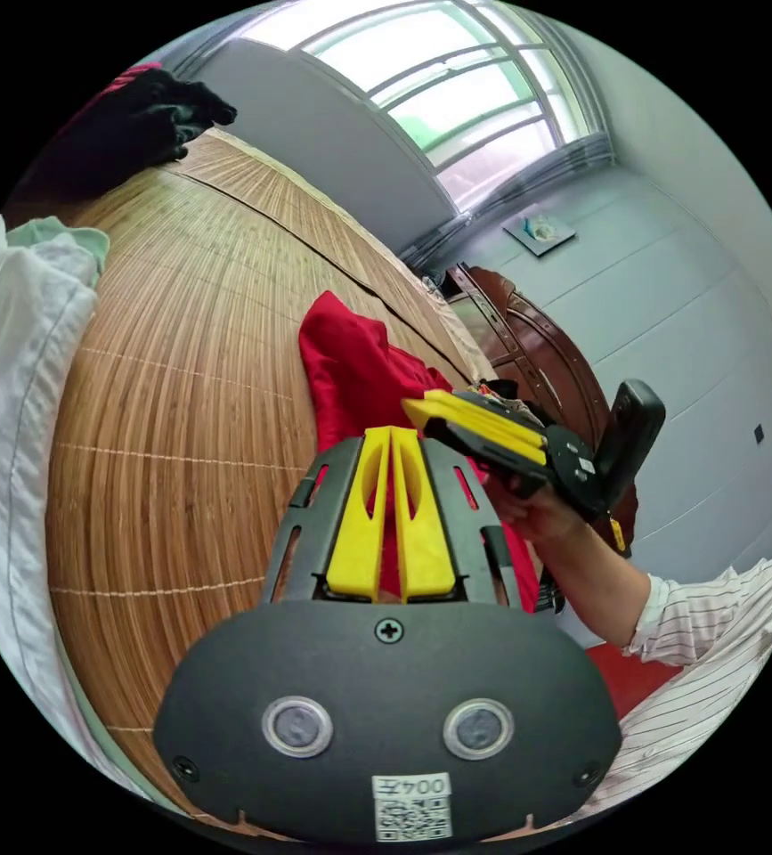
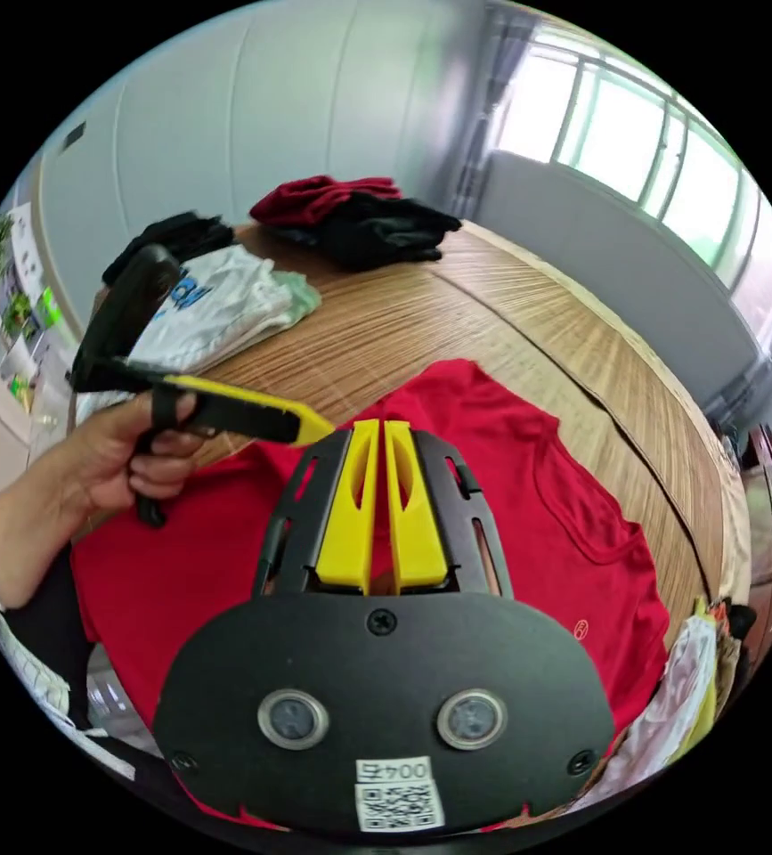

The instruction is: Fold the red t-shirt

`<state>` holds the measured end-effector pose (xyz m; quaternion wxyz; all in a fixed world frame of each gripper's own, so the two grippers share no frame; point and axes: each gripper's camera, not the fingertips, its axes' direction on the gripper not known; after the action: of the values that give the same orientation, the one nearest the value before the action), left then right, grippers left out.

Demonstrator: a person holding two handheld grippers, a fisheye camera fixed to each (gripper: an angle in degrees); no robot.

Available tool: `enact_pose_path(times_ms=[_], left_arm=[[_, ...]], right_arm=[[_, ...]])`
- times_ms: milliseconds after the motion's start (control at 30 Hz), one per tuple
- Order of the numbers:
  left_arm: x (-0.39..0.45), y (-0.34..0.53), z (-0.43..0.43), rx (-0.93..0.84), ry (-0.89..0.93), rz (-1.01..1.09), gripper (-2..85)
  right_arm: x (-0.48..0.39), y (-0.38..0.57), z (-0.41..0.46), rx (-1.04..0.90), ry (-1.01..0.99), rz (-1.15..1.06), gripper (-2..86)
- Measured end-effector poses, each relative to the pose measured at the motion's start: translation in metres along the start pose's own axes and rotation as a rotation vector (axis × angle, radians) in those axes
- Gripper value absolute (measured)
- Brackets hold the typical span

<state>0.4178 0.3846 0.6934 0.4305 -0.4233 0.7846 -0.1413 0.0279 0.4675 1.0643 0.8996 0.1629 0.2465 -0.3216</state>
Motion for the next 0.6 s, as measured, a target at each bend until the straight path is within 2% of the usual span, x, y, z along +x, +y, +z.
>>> enact_pose_path(times_ms=[133,300,400,467,500,533,567,600], left_arm=[[0.001,-0.005,0.006,-0.061,-0.079,0.016,0.1],[0.007,-0.011,0.017,-0.113,-0.167,0.064,0.2],[0.007,-0.014,0.021,-0.128,-0.176,0.071,0.2],[0.004,-0.016,0.022,-0.132,-0.173,0.066,0.2],[0.002,-0.016,0.023,-0.132,-0.171,0.061,0.2],[0.002,-0.017,0.023,-0.131,-0.17,0.058,0.2],[0.0,-0.017,0.023,-0.13,-0.169,0.053,0.2],[-0.001,-0.018,0.024,-0.13,-0.167,0.051,0.2]], right_arm=[[-0.036,-0.002,0.021,-0.104,-0.045,-0.065,6.8],[-0.026,-0.005,0.0,-0.108,-0.089,-0.021,8.0],[-0.009,-0.005,-0.025,-0.11,-0.184,0.004,7.3],[-0.006,-0.005,-0.048,-0.099,-0.341,-0.047,5.6],[-0.007,-0.006,-0.051,-0.097,-0.341,-0.056,5.2],[-0.011,-0.007,-0.054,-0.1,-0.217,-0.066,4.6],[-0.012,-0.009,-0.056,-0.073,0.009,-0.027,3.7],[-0.01,-0.01,-0.057,-0.049,0.088,0.007,3.1]])
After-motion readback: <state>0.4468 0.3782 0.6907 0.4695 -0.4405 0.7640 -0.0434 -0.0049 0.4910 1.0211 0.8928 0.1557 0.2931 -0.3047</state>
